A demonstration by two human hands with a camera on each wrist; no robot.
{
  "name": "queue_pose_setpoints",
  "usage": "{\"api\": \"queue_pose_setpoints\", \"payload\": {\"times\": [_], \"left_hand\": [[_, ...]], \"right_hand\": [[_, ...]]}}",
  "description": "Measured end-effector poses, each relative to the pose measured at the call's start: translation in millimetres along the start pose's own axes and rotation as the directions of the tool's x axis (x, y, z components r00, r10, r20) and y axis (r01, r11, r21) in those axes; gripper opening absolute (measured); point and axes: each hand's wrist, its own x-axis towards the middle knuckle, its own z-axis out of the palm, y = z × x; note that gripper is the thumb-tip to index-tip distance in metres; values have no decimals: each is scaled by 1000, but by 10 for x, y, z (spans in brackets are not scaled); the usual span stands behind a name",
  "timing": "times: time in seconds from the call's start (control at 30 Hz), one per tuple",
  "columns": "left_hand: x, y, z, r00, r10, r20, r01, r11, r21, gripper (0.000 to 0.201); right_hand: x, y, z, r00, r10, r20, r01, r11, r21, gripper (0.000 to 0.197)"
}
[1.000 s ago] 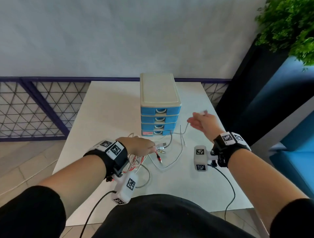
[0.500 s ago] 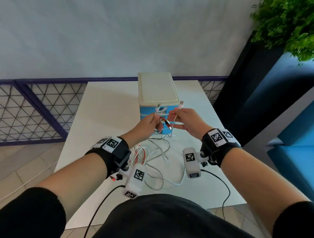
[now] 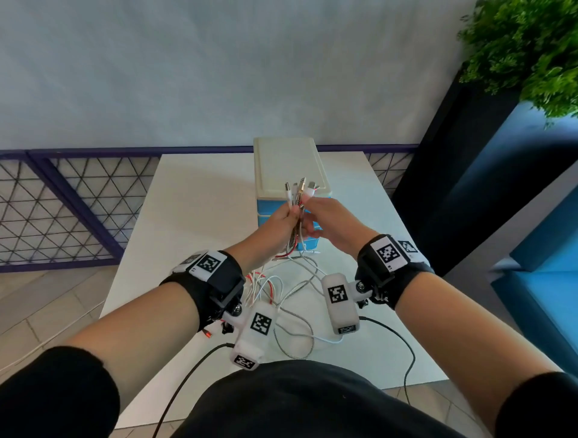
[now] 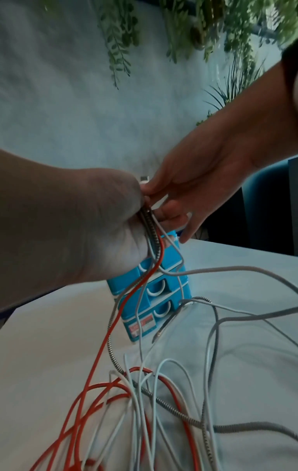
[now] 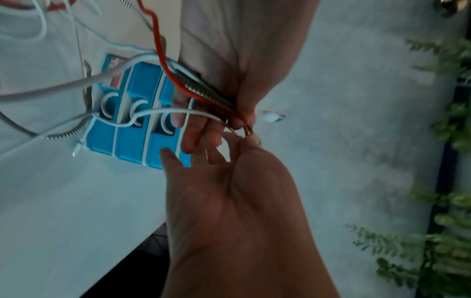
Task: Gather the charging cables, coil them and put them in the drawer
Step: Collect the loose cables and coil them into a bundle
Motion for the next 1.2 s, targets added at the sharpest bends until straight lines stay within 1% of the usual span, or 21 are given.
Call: {"api": "queue_pose_setpoints", "payload": {"times": [0.07,0.13,0.2,0.23,0.27,0.3,0.33,0.37,0.4,0.43,0.47,0.5,0.57,0.6,0.7,0.77,0.87,0.93,1.03,1.13,1.2], "left_hand": [[5,38,35,998,15,-62,-14,1000,15,28],[5,95,27,992,23,-125,-19,999,31,28],[0,160,9,990,36,-134,-30,999,43,28],[-8,199,8,990,51,-128,-45,997,57,28],[-18,235,10,990,67,-122,-58,996,74,29],[-28,269,13,991,75,-112,-67,995,80,29],[-41,303,17,992,77,-98,-68,994,89,28],[-55,326,27,994,77,-81,-69,993,99,27],[-73,352,36,995,77,-65,-70,991,114,26],[-90,372,45,995,81,-49,-74,988,133,26],[-104,384,51,996,87,-34,-81,983,164,26],[-114,387,54,996,92,-18,-86,974,208,26],[-124,368,47,996,89,12,-88,943,322,23],[-119,344,34,996,85,19,-86,921,381,22],[-58,233,-35,998,66,-13,-50,853,519,23],[-8,185,-79,998,50,-49,-15,840,542,27],[44,213,-125,995,48,-87,7,841,541,32],[49,271,-126,994,62,-93,-5,854,520,33],[8,361,-99,994,94,-47,-61,882,467,24],[-49,418,-113,990,141,-21,-121,908,401,23],[-68,439,-145,990,142,0,-132,920,369,18]], "right_hand": [[5,-30,-31,1000,19,-4,-19,999,-48,31],[19,14,-122,998,41,-39,-38,996,77,36],[51,157,-204,988,46,-145,-21,985,170,34],[82,258,-230,977,35,-211,-16,996,92,28],[133,387,-254,970,10,-244,-32,996,-88,19],[177,510,-261,978,10,-209,-80,941,-329,11],[204,630,-253,990,60,-128,-120,833,-541,3],[208,736,-229,988,144,-55,-143,722,-677,7],[199,827,-202,979,204,-1,-135,643,-754,18],[206,897,-180,976,215,29,-106,587,-802,29],[215,933,-156,980,194,42,-71,540,-839,37],[235,945,-137,985,168,47,-46,509,-860,35],[248,865,-111,991,123,55,-14,500,-866,23],[246,782,-109,991,110,78,12,498,-867,22],[213,461,-136,966,92,240,150,554,-819,22],[179,288,-194,927,116,356,232,568,-790,24],[123,204,-291,891,209,402,254,504,-825,25],[79,256,-320,895,276,352,204,448,-870,26],[66,450,-338,908,340,244,48,494,-868,25],[58,671,-381,891,439,113,-118,465,-877,24],[69,779,-418,878,476,49,-178,420,-890,23]]}}
